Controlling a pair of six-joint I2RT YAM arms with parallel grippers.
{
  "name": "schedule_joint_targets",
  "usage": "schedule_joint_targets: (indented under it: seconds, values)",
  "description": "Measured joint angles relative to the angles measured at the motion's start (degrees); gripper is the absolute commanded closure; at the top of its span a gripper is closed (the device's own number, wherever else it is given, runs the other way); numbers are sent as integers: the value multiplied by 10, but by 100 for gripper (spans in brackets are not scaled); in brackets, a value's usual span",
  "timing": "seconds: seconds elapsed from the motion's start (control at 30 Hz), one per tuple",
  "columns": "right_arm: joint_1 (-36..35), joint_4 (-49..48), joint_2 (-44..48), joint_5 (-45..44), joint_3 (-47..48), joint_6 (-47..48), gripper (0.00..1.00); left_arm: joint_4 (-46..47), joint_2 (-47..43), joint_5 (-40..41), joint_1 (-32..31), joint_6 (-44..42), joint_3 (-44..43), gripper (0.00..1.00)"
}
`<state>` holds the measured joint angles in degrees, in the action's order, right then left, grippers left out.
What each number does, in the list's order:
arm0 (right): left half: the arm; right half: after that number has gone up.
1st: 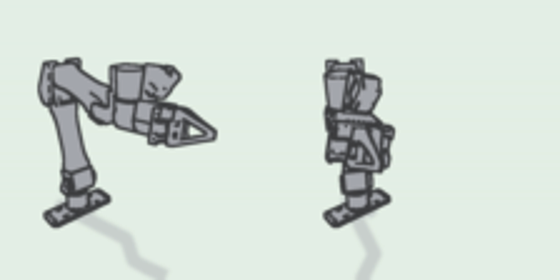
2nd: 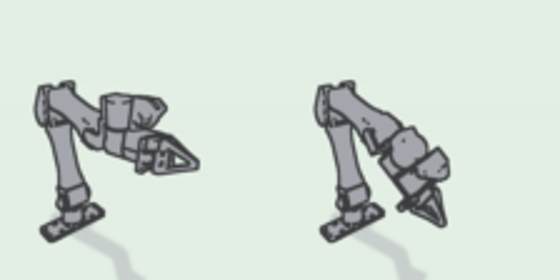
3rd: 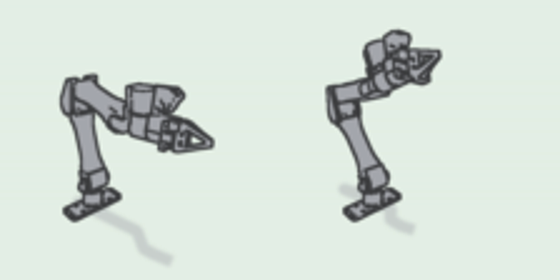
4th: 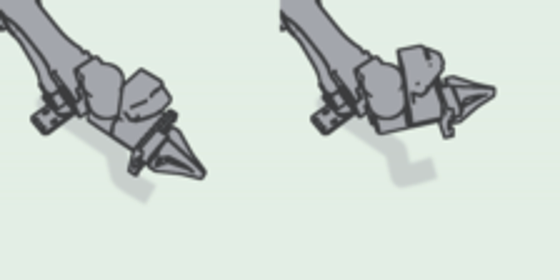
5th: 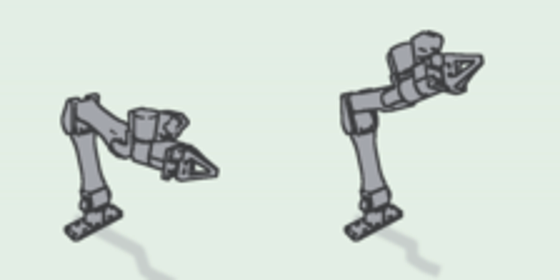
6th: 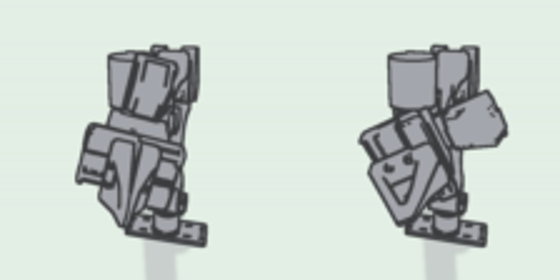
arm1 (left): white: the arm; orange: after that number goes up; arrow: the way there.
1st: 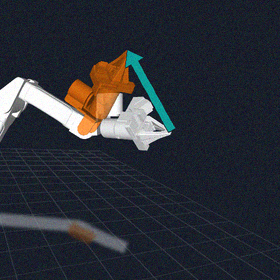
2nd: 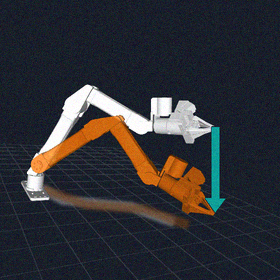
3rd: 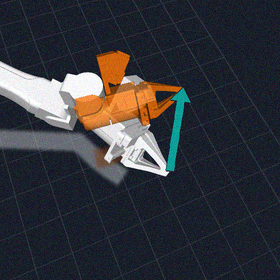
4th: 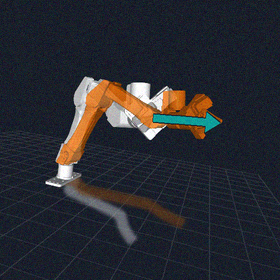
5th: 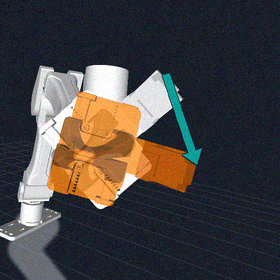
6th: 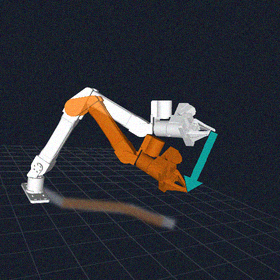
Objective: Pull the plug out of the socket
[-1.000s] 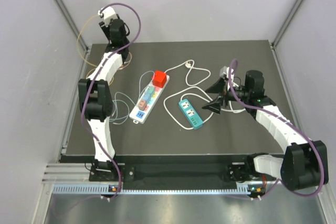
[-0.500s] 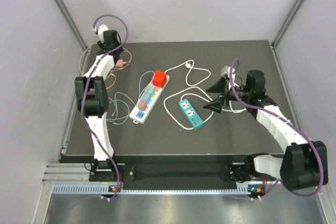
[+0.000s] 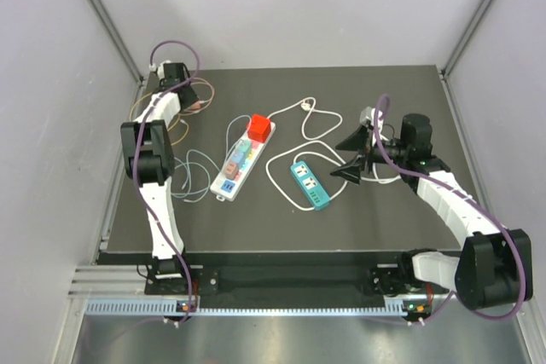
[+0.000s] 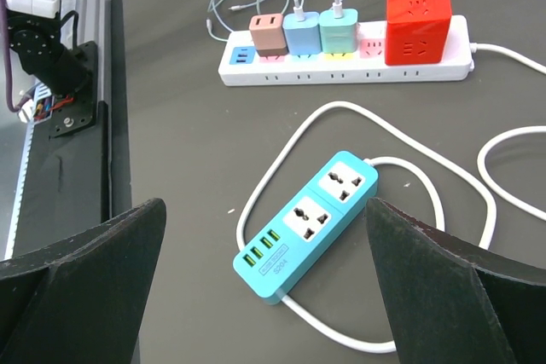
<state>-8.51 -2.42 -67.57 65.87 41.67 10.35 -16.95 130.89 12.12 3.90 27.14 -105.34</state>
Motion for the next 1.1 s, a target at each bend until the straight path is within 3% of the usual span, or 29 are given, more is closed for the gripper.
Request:
schedule_joint_targets:
  seconds: [0.03,0.13,0.4,0.7,1.1]
  values:
    - [1,0,0,0,0,0,0,-1,0,-3,1,0,-3,57]
    - [1,0,0,0,0,0,0,-3,0,-8,3,0,-10,43]
    - [1,4,0,1,0,2,0,-8,-1,-17,14,0,-39,15]
    - [9,33,0,17,5,31,0,2,-59,-91,18,5,-22,12]
    - [27,66,13,25,9,69,0,89,-275,-284,18,71,224,11]
